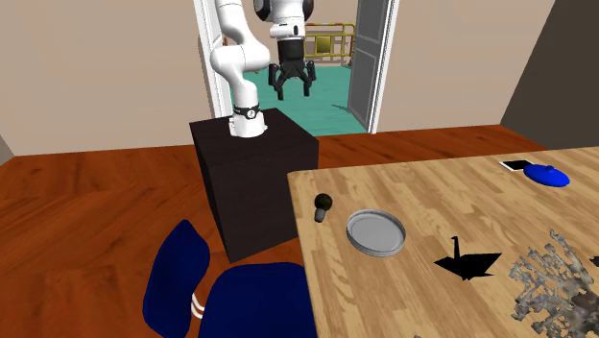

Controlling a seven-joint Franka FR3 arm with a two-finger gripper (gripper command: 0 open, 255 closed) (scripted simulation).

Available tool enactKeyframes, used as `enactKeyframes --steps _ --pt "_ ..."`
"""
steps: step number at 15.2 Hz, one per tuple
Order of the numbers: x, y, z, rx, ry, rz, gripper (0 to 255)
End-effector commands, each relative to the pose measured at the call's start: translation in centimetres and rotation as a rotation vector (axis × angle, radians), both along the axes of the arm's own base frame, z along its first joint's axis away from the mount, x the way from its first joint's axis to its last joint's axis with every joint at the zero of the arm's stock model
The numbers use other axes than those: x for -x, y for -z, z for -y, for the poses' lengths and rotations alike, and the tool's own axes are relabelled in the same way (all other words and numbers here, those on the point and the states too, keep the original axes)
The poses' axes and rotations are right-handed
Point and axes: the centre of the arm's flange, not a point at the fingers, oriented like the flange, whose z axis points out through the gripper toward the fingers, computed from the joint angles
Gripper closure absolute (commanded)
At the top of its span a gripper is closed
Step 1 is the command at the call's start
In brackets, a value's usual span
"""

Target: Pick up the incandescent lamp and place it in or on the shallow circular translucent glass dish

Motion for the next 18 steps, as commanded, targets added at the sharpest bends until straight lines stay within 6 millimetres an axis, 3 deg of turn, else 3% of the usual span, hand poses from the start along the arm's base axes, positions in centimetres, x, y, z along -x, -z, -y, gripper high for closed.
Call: enactKeyframes --steps 1,18 --pt "-1.3 2.1 -0.2 0.000 0.008 0.004 0" --pt "-12.6 21.4 -1.9 0.006 0.080 0.018 0"
